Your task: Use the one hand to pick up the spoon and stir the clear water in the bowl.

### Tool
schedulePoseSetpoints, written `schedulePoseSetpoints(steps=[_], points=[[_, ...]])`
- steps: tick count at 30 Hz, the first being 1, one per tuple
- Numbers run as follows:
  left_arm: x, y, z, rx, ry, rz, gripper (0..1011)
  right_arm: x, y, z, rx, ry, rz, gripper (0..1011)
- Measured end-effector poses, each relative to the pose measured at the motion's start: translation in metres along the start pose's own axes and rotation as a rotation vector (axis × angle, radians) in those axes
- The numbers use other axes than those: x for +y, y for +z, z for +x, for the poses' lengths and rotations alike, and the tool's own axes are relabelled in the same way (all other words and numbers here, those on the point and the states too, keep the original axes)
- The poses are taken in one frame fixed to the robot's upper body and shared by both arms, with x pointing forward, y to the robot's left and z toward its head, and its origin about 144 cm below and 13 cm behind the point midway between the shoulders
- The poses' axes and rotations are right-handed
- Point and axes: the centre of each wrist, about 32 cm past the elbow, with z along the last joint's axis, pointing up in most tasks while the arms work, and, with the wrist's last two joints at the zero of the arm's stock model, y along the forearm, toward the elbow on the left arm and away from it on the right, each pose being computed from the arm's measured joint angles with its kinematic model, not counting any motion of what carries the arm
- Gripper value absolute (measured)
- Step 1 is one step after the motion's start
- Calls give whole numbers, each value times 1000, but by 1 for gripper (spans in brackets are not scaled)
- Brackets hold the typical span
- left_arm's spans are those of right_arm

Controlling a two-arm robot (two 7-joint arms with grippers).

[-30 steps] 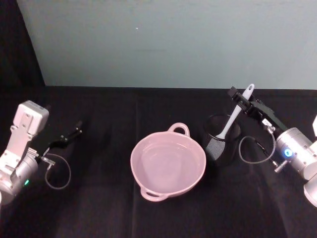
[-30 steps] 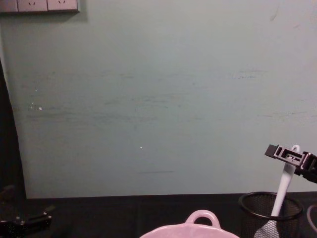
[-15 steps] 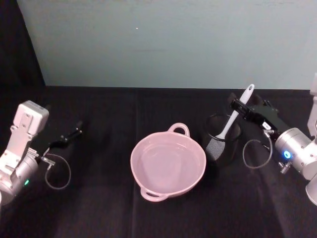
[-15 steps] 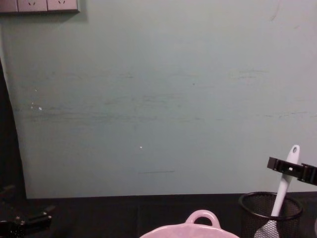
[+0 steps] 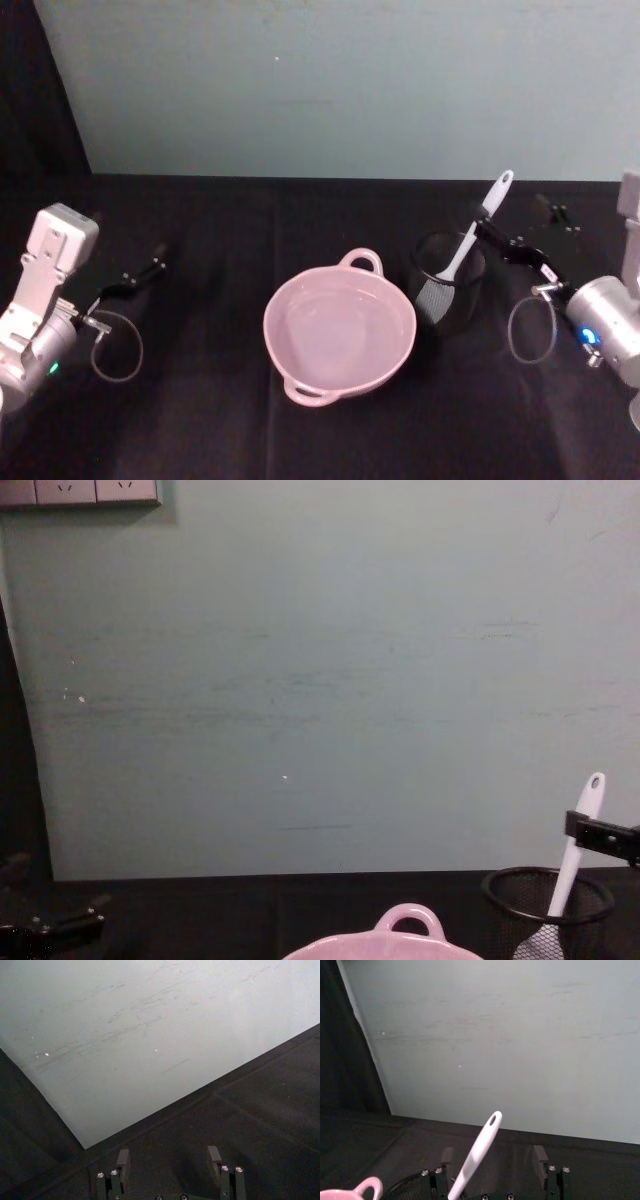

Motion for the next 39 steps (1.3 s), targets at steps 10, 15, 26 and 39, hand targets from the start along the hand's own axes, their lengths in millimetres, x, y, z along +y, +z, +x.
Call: schedulePoseSetpoints(steps=[10,15,26,39], points=[[0,0,0,0,0,0,1005,-45,-6,-11,-148,-91,59,1002],[0,0,0,0,0,0,1005,-58,-17,-9,-209,-135,74,1002],[0,0,0,0,0,0,1005,-62,-36,1,-203,-185,66,1002],[0,0,0,0,0,0,1005,-62,-35,0,-204,-182,65,1002]])
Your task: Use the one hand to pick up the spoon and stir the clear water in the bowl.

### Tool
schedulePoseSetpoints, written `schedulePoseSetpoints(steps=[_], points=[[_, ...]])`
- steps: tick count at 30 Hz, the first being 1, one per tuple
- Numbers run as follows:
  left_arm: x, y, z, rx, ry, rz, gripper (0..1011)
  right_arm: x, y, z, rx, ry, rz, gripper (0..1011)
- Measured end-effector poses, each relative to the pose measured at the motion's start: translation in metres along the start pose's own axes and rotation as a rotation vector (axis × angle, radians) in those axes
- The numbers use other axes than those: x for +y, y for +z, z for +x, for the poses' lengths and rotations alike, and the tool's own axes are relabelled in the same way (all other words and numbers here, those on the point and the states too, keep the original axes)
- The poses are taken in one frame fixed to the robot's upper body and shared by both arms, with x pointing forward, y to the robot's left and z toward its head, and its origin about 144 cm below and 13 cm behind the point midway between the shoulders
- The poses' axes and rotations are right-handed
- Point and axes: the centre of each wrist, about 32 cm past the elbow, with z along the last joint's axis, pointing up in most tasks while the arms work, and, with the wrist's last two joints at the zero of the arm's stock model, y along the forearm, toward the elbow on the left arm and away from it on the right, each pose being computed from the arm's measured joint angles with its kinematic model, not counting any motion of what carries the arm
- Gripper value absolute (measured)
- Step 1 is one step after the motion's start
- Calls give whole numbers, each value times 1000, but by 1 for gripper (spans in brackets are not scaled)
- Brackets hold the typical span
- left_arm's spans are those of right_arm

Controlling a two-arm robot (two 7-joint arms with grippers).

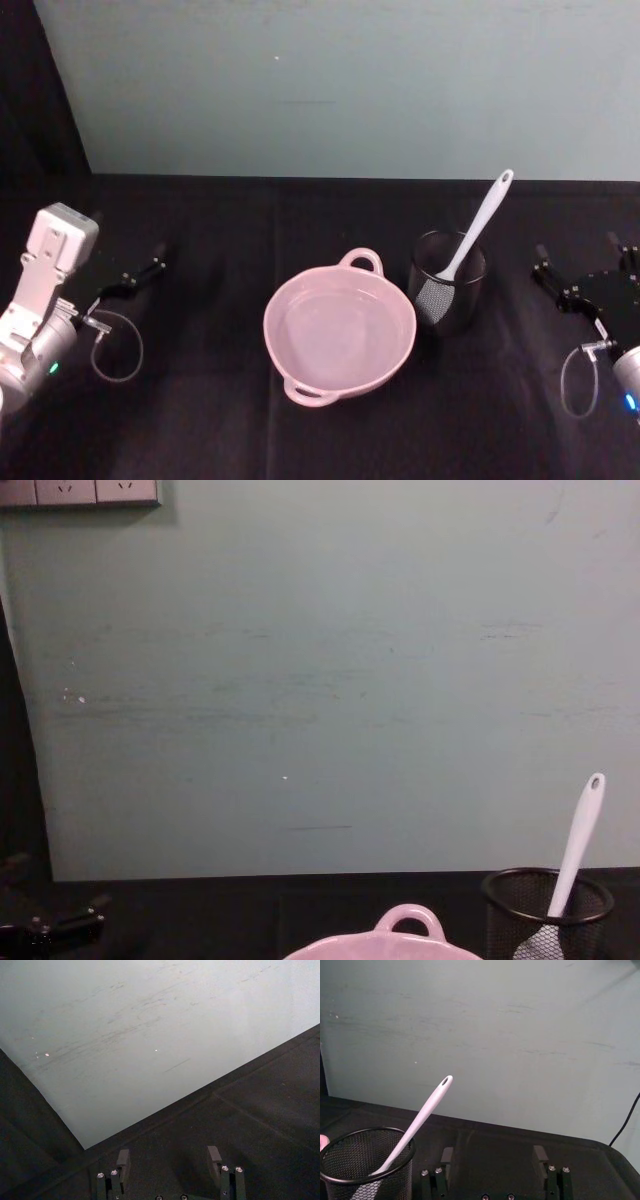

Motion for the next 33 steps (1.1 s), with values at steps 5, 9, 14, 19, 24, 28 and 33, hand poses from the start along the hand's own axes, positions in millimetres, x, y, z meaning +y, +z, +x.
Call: schedulePoseSetpoints(steps=[5,9,14,19,24,28,33], points=[[0,0,0,0,0,0,1005,0,0,0,0,0,-1,1002],[0,0,0,0,0,0,1005,0,0,0,-1,0,-1,1002],[0,0,0,0,0,0,1005,0,1,0,-2,0,-2,1002],[0,0,0,0,0,0,1005,0,1,0,-2,-1,-2,1002],[0,0,0,0,0,0,1005,0,1,0,-2,-1,-2,1002],[0,0,0,0,0,0,1005,0,1,0,-2,-1,-2,1002],[0,0,0,0,0,0,1005,0,1,0,-2,-1,-2,1002]])
